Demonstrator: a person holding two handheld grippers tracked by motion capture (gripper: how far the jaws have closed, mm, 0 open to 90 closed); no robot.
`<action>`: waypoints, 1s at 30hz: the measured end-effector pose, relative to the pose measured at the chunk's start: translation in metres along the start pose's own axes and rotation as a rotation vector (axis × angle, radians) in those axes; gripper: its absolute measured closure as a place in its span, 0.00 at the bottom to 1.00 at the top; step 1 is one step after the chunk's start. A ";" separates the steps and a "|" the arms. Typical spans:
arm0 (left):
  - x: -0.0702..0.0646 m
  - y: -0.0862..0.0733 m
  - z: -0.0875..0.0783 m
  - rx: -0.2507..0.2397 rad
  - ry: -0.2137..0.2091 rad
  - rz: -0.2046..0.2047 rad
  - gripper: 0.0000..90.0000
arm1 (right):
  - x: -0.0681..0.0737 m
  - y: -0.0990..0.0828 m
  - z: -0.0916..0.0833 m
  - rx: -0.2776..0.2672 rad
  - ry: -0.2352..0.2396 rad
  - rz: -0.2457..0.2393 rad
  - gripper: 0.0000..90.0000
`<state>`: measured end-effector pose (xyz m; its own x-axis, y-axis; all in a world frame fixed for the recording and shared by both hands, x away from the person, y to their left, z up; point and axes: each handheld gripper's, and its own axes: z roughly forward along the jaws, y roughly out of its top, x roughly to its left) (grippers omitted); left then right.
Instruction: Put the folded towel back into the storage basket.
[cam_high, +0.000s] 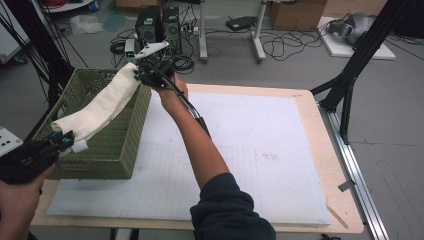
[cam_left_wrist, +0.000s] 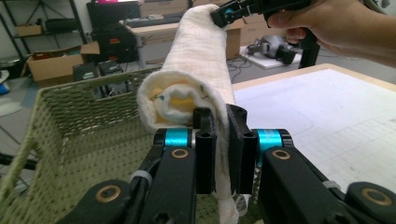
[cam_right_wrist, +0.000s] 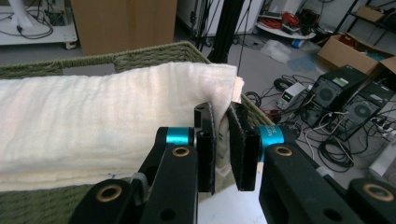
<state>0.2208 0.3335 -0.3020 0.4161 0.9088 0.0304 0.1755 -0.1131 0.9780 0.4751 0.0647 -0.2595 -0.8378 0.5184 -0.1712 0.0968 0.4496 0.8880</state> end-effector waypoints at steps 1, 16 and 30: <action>0.002 -0.001 0.000 0.004 0.006 0.003 0.92 | 0.001 0.002 0.005 0.003 0.003 -0.002 0.92; 0.032 -0.016 0.007 0.068 0.092 -0.022 0.91 | 0.015 0.013 0.063 0.041 0.016 -0.011 0.92; 0.041 -0.010 -0.006 0.015 0.177 -0.075 0.49 | 0.011 0.006 0.064 0.061 0.000 -0.014 0.64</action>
<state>0.2309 0.3743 -0.3096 0.2383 0.9712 -0.0052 0.2135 -0.0471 0.9758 0.5006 0.1203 -0.2831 -0.8391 0.5121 -0.1833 0.1177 0.5001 0.8579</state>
